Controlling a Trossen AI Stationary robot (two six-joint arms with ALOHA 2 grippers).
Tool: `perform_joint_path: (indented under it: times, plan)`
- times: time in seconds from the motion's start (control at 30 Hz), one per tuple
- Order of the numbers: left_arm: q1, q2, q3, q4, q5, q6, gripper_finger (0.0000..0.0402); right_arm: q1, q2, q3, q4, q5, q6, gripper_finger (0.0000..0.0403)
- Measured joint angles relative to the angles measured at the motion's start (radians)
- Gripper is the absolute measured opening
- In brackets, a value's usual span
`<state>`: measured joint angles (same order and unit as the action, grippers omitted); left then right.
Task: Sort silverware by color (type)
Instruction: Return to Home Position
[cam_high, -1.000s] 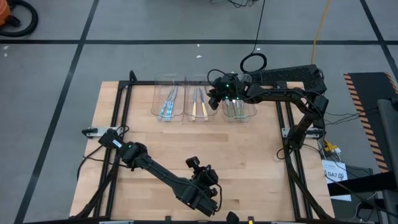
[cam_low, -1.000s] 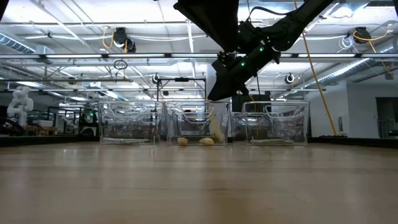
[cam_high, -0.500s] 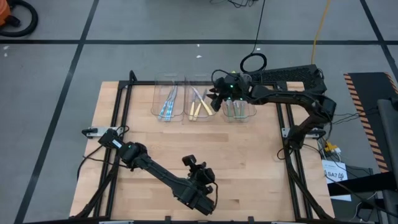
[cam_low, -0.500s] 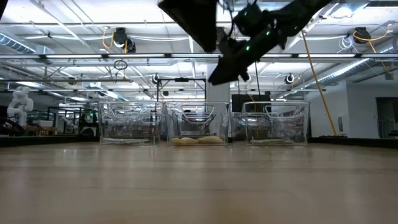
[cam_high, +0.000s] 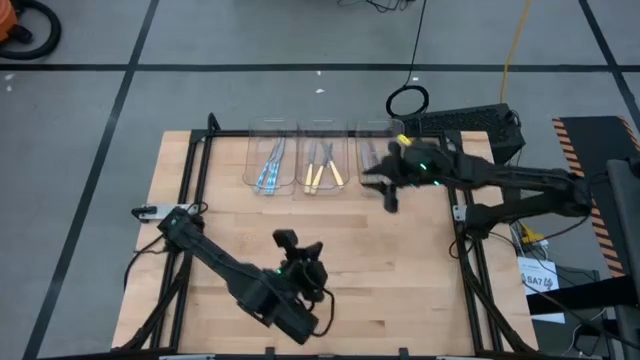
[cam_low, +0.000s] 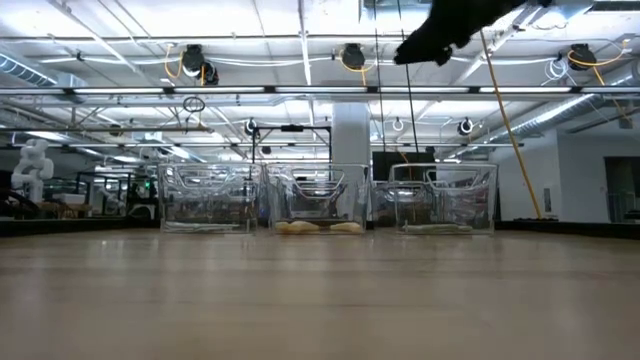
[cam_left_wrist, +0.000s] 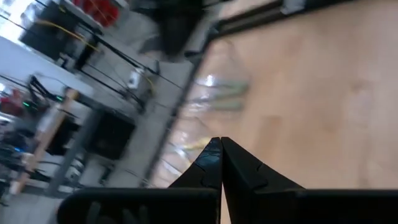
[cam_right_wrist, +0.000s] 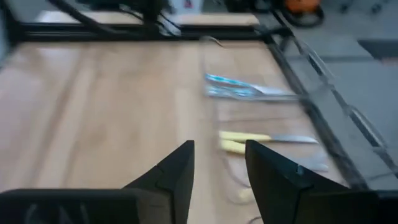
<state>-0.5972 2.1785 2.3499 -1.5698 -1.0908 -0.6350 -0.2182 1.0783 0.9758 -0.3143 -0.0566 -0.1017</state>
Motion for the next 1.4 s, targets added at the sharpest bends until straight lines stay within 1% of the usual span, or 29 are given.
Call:
perform_joint_path:
  times: [0.13,0.23,0.27,0.37,0.43,0.5,0.57,0.63,0.7,0.8,0.87,0.97,1.07,1.13,1.27,1.4]
  plan:
    - [0.02,-0.067,-0.001,-0.002,-0.073,0.058,0.0005,0.102,-0.16,-0.165,0.089,0.001,0.023,0.0129]
    - [0.029,-0.099,-0.022,-0.001,-0.128,0.043,0.0005,0.176,-0.268,-0.294,0.194,0.002,0.029,0.0121]
    - [0.032,-0.101,-0.036,0.0,-0.128,0.026,0.0005,0.198,-0.3,-0.331,0.23,0.002,0.027,0.0119]
    - [0.037,-0.092,-0.117,0.003,-0.1,-0.019,0.0005,0.26,-0.375,-0.414,0.306,0.003,0.0,0.0113]
    - [0.049,-0.091,-0.199,0.048,-0.074,-0.041,0.0005,0.29,-0.407,-0.447,0.317,0.009,-0.019,0.0108]
    - [0.066,-0.093,-0.279,0.119,0.0,-0.039,0.0005,0.314,-0.426,-0.465,0.312,0.044,-0.041,0.0102]
    - [0.084,-0.093,-0.346,0.241,0.09,0.017,0.0005,0.333,-0.433,-0.474,0.289,0.099,-0.067,0.0096]
    - [0.103,-0.093,-0.424,0.442,0.195,0.165,0.0005,0.347,-0.433,-0.477,0.257,0.137,-0.102,0.0089]
    - [0.121,-0.093,-0.505,0.654,0.311,0.332,0.0005,0.354,-0.43,-0.478,0.229,0.139,-0.129,0.008]
    - [0.141,-0.097,-0.597,0.927,0.452,0.538,0.0005,0.354,-0.431,-0.478,0.205,0.14,-0.135,0.0064]
    - [0.165,-0.119,-0.648,1.032,0.525,0.619,0.0005,0.354,-0.433,-0.478,0.185,0.142,-0.136,0.0053]
    - [0.217,-0.187,-0.763,1.13,0.601,0.672,0.0005,0.354,-0.441,-0.478,0.145,0.143,-0.149,0.0039]
    - [0.281,-0.298,-0.948,1.296,0.675,0.683,0.0005,0.354,-0.447,-0.478,0.145,0.143,-0.166,0.0025]
    - [0.316,-0.388,-1.072,1.447,0.704,0.684,0.0005,0.354,-0.452,-0.478,0.155,0.143,-0.182,0.0017]
    - [0.344,-0.565,-1.278,1.645,0.723,0.722,0.0005,0.353,-0.46,-0.478,0.163,0.14,-0.213,0.0003]
    - [0.325,-0.736,-1.441,1.754,0.728,0.811,0.0005,0.353,-0.46,-0.478,0.166,0.137,-0.227,0.0002]
